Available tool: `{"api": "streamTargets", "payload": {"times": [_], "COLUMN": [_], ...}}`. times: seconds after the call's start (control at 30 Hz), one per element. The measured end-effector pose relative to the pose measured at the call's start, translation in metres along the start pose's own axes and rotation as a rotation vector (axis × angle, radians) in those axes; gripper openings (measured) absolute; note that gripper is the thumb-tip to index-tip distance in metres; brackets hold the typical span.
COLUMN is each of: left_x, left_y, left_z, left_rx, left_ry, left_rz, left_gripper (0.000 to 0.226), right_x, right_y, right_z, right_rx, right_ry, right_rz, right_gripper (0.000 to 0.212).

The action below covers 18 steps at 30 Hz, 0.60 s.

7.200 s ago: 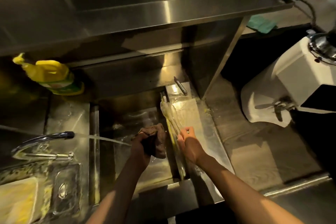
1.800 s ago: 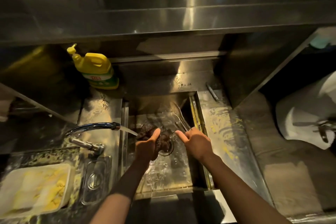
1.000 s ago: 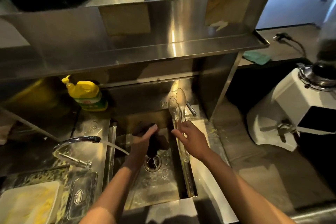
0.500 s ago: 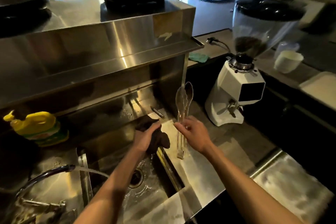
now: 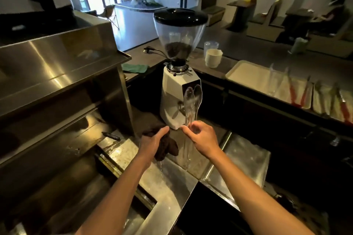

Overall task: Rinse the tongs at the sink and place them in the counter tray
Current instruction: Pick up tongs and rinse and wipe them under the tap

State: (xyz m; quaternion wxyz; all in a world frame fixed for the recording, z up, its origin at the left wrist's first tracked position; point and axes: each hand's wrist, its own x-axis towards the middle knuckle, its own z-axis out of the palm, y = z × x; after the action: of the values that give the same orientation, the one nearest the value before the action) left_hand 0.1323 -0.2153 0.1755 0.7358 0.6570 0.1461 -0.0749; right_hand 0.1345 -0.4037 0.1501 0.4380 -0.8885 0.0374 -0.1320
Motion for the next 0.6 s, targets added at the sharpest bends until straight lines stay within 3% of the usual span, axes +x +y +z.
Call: {"api": "streamTargets", "payload": {"times": [0.23, 0.4, 0.6], "left_x": [0.012, 0.028, 0.050], "left_y": [0.003, 0.006, 0.024], "left_z": [0.086, 0.149, 0.227], "left_rx": [0.069, 0.079, 0.033], "left_ry": [-0.119, -0.173, -0.254], "left_rz": [-0.001, -0.015, 0.001], "left_gripper": [0.025, 0.016, 0.012], "right_x": [0.019, 0.047, 0.103], "right_y": [0.046, 0.071, 0.089], "right_z": [-0.056, -0.110, -0.178], "right_rx": [0.042, 0.021, -0.052], "right_ry": [0.091, 0.152, 0.261], "right_rz": [0.091, 0.145, 0.211], "right_gripper": [0.043, 0.036, 0.042]}}
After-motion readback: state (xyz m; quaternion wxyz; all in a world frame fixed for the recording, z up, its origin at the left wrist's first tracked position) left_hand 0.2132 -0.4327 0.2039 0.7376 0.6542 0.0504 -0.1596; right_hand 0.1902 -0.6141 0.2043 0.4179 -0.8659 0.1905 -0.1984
